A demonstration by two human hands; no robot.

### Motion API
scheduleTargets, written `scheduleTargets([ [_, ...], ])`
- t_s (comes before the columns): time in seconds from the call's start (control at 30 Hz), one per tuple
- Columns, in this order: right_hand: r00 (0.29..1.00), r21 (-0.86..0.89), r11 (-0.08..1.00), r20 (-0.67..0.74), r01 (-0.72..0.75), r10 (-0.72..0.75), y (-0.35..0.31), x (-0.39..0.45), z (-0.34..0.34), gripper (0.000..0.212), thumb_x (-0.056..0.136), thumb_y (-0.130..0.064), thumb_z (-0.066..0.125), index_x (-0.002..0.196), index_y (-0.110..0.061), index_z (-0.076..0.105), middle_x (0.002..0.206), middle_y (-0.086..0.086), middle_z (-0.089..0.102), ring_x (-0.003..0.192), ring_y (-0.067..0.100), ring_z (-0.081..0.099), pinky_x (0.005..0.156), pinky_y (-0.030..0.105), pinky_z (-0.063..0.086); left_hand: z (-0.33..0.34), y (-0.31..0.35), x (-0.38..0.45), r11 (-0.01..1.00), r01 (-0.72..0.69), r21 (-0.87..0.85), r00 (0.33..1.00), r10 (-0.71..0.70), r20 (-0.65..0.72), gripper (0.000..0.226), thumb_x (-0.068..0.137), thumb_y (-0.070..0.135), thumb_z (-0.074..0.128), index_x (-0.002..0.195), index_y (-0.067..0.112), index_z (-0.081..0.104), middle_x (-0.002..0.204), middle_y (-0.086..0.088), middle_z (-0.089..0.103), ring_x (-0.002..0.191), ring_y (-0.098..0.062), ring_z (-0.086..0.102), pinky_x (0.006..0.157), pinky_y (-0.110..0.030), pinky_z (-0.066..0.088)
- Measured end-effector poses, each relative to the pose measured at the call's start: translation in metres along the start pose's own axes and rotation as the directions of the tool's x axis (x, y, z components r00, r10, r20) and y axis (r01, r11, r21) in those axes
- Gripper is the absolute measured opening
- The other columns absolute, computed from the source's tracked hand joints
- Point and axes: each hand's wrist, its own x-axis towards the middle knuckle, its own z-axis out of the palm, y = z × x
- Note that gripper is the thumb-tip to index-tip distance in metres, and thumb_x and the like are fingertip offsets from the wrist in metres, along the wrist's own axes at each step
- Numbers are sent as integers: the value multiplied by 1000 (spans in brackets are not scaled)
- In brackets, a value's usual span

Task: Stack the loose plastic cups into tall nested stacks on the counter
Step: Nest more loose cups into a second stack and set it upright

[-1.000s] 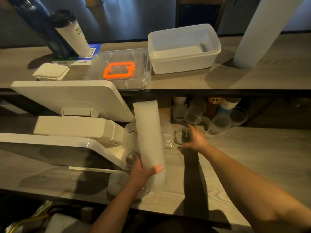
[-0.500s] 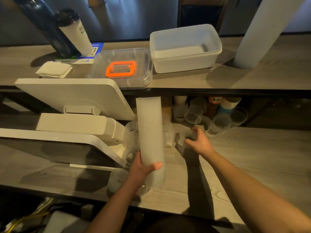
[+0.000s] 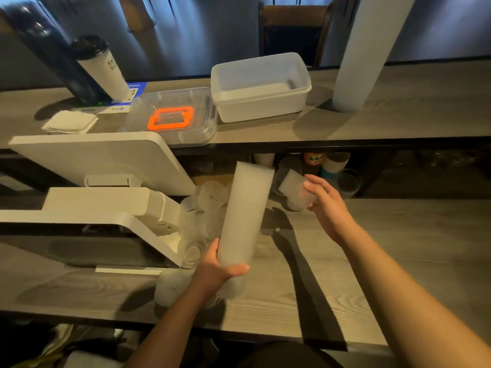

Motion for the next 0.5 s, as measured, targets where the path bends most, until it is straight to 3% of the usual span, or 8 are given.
scheduleTargets([
  [0.17, 994, 25, 995, -43, 100, -99, -30, -8, -1, 69, 72, -55, 71, 135, -31, 56, 133, -2, 54, 124, 21, 53, 107, 47, 45, 7, 1, -1, 997, -7, 72, 1000, 7, 9, 101, 57, 32, 92, 142, 25, 37, 123, 1, 51, 102, -11, 54, 70, -24, 46],
  [0.23, 990, 44, 991, -78, 123, -119, -38, -11, -4, 66, 76, -51, 69, 136, -28, 55, 132, 0, 54, 122, 21, 53, 101, 40, 49, 7, 0, -2, 997, -20, 79, 1000, 20, 0, 97, 64, 24, 92, 143, 24, 36, 123, 1, 51, 102, -11, 53, 73, -24, 48],
  [0.37, 985, -39, 985, -47, 167, -169, -47, -17, -8, 56, 87, -47, 67, 138, -28, 54, 127, -9, 54, 116, 12, 53, 95, 35, 48, 7, -3, -5, 988, -39, 148, 999, 38, 11, 98, 60, 31, 92, 141, 27, 37, 127, 1, 50, 110, -17, 54, 90, -38, 53],
  [0.5, 978, -174, 963, 30, 207, -205, -51, -20, -8, 44, 95, -33, 63, 138, -28, 55, 119, -20, 52, 107, 1, 50, 85, 26, 44, 10, -4, -10, 978, -96, 187, 995, 95, 15, 90, 64, 25, 92, 137, 28, 39, 124, 4, 50, 108, -14, 53, 83, -28, 49],
])
